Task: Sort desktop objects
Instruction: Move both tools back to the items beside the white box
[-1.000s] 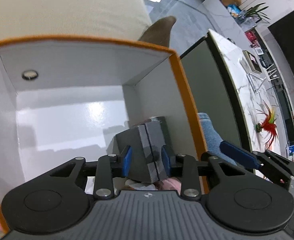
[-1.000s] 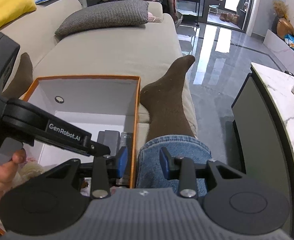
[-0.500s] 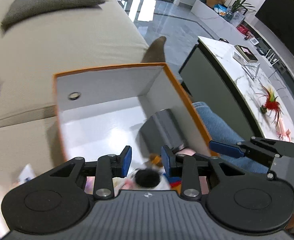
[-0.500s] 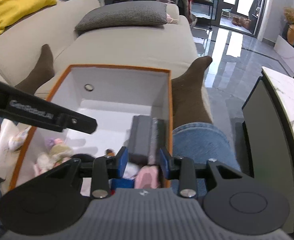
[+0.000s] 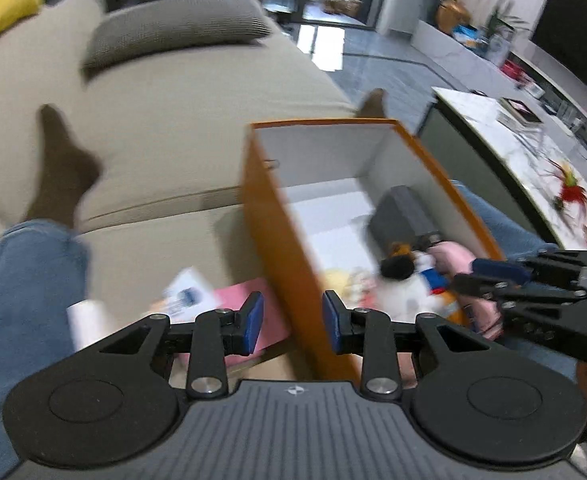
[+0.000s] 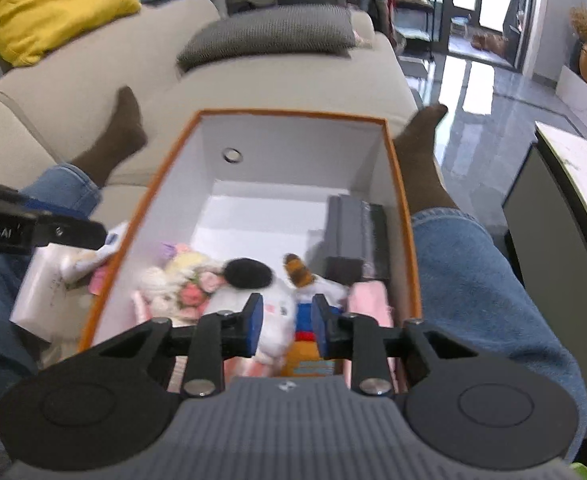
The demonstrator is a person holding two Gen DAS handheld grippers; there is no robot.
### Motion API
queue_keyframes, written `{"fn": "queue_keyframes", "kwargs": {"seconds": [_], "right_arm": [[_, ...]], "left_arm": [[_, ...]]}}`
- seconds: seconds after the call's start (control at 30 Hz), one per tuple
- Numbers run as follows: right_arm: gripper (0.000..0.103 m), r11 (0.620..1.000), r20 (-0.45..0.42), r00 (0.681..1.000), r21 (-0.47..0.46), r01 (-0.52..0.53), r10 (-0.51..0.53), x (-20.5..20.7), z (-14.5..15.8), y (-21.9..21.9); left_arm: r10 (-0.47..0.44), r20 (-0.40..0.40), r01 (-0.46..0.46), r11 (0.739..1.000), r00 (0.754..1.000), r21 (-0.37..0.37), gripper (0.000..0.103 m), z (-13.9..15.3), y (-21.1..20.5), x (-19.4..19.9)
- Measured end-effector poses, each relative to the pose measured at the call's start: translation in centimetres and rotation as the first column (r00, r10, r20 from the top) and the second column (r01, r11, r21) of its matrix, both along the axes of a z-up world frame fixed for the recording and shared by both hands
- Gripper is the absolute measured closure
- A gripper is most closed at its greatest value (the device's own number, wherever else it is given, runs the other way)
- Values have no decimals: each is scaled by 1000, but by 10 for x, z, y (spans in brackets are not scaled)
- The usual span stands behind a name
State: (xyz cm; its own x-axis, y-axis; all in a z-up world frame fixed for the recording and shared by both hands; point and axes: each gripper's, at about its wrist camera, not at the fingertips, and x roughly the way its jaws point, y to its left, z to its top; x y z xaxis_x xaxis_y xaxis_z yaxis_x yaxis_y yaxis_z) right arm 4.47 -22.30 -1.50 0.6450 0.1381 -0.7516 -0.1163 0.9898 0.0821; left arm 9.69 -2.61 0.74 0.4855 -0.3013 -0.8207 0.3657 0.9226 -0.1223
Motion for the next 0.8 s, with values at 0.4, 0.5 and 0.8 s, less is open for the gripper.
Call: {"fn": "queue_keyframes", "kwargs": {"seconds": [0.4, 0.5, 0.8], "right_arm": [[76, 962, 131, 953, -18, -274, 274, 1, 14, 96], [75, 937, 89, 933, -35, -347, 349, 10, 11, 122], [62, 784, -131, 797, -141, -604, 590, 23, -24, 182]], "left_arm": [[170, -20, -169, 985, 985, 34, 66, -8, 96, -13], [141, -32, -139, 989, 990, 52, 66, -16, 97, -12], [138, -80, -131, 988, 987, 84, 66, -33, 100, -10]]}}
